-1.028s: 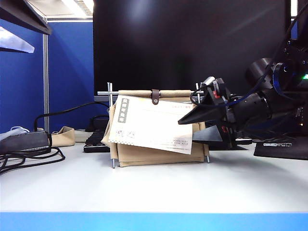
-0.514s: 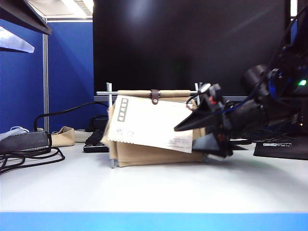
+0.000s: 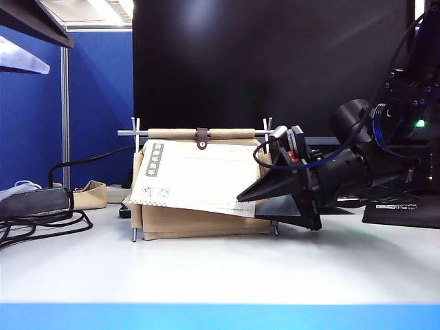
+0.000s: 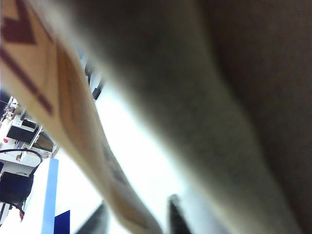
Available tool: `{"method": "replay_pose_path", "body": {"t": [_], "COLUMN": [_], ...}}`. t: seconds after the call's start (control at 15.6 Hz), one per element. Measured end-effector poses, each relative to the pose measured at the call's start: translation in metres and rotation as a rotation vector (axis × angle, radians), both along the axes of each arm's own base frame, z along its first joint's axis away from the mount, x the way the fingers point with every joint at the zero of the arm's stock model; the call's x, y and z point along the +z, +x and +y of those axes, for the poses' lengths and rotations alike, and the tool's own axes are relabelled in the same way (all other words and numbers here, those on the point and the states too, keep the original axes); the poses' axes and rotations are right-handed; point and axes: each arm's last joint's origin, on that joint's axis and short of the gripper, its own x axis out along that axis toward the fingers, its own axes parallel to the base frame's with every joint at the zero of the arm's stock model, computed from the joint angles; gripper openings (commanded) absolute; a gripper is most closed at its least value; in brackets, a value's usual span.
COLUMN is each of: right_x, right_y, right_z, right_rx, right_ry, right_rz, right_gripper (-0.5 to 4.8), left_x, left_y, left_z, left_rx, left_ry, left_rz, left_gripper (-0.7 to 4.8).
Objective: Turn one page of the calendar.
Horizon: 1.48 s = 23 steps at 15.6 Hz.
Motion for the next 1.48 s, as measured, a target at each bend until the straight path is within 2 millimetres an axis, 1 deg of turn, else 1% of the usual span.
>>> {"method": "replay_pose_path", "body": {"t": [0.06, 0.13, 0.26, 0.32, 0.39, 0.64, 0.77, 0.96, 1.09, 1.48], "right_x": [0.000, 0.000, 0.000, 0.000, 0.000, 0.005, 0.016, 0.045, 0.058, 0.084], "right_y": [0.000, 0.000, 0.000, 0.000, 0.000, 0.001, 0.001, -0.003, -0.006, -0.012], "right_z": [0.000, 0.000, 0.000, 0.000, 0.000, 0.001, 0.000, 0.000, -0.001, -0.002], "right_rx": [0.001, 0.001, 0.001, 0.002, 0.002, 0.003, 0.003, 0.018, 0.037, 0.071], "right_ry": [0.000, 0.000, 0.001, 0.001, 0.001, 0.012, 0.022, 0.054, 0.077, 0.119], "right_rz": [0.000, 0.000, 0.001, 0.000, 0.000, -0.040, -0.076, -0.153, -0.184, -0.244], "right_gripper": [1.65, 1.41, 0.38, 0.08, -0.06, -0.06, -0.06, -0.06, -0.06, -0.06], "left_x": [0.000, 0.000, 0.000, 0.000, 0.000, 0.000, 0.000, 0.000, 0.000, 0.000], "left_y": [0.000, 0.000, 0.000, 0.000, 0.000, 0.001, 0.001, 0.001, 0.001, 0.001], "left_z": [0.000, 0.000, 0.000, 0.000, 0.000, 0.001, 0.001, 0.001, 0.001, 0.002], "left_rx": [0.000, 0.000, 0.000, 0.000, 0.000, 0.040, 0.040, 0.057, 0.062, 0.065], "left_ry": [0.000, 0.000, 0.000, 0.000, 0.000, 0.012, 0.012, 0.017, 0.018, 0.020], "left_rz": [0.000, -0.001, -0.001, 0.000, -0.001, -0.005, -0.005, -0.006, -0.007, -0.008], "left_gripper": [2.79, 2.79, 2.79, 2.79, 2.78, 2.78, 2.78, 2.78, 2.78, 2.78]}}
